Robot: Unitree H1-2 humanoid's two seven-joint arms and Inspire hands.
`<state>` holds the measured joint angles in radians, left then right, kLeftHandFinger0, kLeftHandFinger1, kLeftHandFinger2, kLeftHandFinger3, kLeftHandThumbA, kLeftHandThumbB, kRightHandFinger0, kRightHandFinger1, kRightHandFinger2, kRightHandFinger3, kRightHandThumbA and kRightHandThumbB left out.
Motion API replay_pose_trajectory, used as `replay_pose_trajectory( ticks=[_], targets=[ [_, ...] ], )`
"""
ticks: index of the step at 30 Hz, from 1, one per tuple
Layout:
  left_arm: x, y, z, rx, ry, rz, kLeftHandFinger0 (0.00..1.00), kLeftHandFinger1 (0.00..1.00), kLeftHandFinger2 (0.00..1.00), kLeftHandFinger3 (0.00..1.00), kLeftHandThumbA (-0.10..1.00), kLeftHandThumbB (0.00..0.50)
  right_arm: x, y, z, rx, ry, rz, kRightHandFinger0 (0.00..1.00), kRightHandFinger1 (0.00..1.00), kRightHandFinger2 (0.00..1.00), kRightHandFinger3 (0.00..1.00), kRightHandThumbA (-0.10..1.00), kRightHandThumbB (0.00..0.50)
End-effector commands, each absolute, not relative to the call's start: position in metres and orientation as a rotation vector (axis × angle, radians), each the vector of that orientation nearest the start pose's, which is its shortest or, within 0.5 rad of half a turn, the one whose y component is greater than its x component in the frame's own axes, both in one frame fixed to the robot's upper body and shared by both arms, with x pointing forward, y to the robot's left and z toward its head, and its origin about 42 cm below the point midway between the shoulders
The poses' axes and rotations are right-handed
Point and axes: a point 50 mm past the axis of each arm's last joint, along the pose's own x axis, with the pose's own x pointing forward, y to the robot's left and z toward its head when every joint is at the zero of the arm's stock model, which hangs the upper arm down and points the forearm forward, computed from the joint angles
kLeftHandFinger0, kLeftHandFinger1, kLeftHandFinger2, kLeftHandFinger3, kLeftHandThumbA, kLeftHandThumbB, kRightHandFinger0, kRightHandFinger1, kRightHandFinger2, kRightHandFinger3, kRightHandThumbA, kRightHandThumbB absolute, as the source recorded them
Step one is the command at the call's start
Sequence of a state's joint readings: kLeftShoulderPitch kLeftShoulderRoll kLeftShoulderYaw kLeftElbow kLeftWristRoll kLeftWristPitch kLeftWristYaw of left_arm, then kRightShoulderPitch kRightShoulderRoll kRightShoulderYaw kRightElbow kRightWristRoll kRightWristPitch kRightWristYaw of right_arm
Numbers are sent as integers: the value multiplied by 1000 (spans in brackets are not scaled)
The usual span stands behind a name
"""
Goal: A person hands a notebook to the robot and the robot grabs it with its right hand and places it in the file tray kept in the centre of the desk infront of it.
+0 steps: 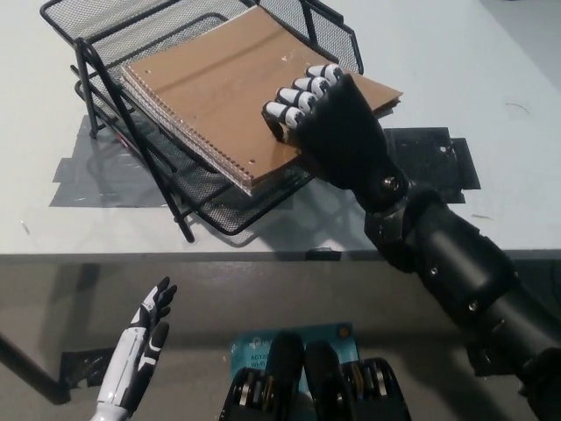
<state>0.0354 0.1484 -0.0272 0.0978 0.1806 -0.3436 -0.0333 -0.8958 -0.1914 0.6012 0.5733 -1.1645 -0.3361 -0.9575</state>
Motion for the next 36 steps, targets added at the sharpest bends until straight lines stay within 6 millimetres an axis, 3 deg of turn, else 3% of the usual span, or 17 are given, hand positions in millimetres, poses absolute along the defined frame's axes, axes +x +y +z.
replay_pose_trajectory(
  ticks=[1,3,5,8,12,15,17,26,27,29,33,35,36],
  targets=[
    [271,251,95,344,-273,-128,1000,1000,993,1000,1000,307,472,-57,347,-1021,-1642,-83,0,0,14,186,580,0],
    [270,251,96,350,-268,-127,1000,1000,994,1000,1000,313,477,-53,353,-1022,-1645,-80,0,0,2,173,580,0],
    [270,250,97,353,-263,-125,1000,1000,993,1000,1000,313,481,-49,359,-1029,-1649,-74,0,0,34,214,506,0],
    [271,250,97,345,-260,-127,1000,1000,994,1000,1000,320,492,-39,373,-1066,-1657,-74,0,0,136,337,503,0],
    [273,249,99,348,-258,-128,1000,1000,989,1000,1000,332,503,-33,381,-1101,-1649,-91,0,0,166,399,502,3],
    [274,249,99,347,-264,-122,1000,1000,972,1000,1000,344,509,-29,385,-1114,-1647,-105,0,0,160,388,446,0],
    [275,249,99,338,-260,-122,1000,1000,970,1000,1000,352,513,-28,386,-1126,-1636,-110,0,0,138,329,520,0],
    [278,248,101,340,-255,-124,1000,1000,959,1000,1000,368,523,-33,368,-1168,-1549,-90,0,0,225,264,592,0],
    [278,249,101,341,-257,-125,1000,1000,958,1000,1000,367,523,-35,363,-1178,-1547,-90,0,0,233,264,506,0],
    [278,249,101,346,-259,-125,1000,1000,955,1000,1000,362,524,-37,356,-1193,-1531,-86,0,0,222,266,461,0],
    [278,248,101,340,-256,-123,1000,1000,956,1000,1000,363,524,-42,331,-1257,-1493,-56,0,0,185,294,599,9],
    [279,247,102,336,-259,-123,1000,1000,952,1000,1000,362,525,-45,322,-1305,-1484,-39,0,0,172,281,610,20],
    [279,247,102,332,-260,-124,1000,1000,943,1000,1000,360,527,-47,316,-1349,-1439,-7,0,0,224,304,717,15]
  ],
)
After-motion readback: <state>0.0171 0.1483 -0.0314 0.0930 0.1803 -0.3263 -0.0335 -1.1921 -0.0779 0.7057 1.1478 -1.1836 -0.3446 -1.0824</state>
